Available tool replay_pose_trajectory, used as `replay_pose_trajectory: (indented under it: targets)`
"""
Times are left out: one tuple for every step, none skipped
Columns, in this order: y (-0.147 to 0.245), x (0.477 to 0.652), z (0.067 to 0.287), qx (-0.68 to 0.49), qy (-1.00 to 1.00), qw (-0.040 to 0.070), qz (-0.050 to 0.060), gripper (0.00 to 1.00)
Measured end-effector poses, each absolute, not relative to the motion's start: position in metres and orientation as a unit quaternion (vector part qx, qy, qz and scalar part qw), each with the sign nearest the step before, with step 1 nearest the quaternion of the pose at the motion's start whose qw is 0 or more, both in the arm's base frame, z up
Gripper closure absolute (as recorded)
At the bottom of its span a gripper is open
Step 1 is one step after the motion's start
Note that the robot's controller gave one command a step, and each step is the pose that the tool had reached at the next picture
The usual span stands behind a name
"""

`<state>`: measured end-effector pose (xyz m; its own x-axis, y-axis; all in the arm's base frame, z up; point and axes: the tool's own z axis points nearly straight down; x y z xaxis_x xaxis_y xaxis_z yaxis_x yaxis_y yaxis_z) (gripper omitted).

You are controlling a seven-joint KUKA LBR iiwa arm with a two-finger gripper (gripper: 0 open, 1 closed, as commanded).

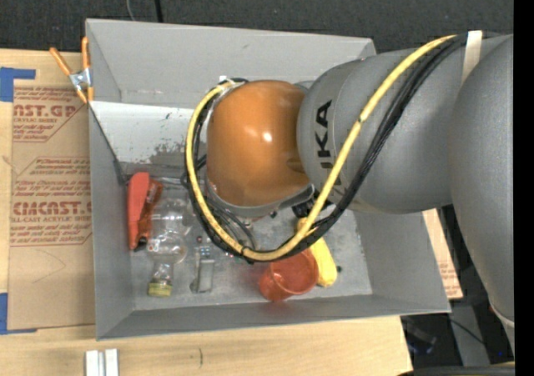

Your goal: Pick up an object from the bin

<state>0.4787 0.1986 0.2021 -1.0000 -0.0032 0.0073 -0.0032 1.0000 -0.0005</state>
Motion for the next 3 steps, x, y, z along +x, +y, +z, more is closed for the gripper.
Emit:
replay_pose_trajectory:
  targets:
    - [0.197,0.481,0.207,0.0,-1.0,0.0,-0.001,0.0]
    - [0.201,0.486,0.164,0.073,-0.997,-0.001,-0.001,0.0]
    - [0.208,0.487,0.136,0.21,-0.978,0.0,-0.001,0.0]
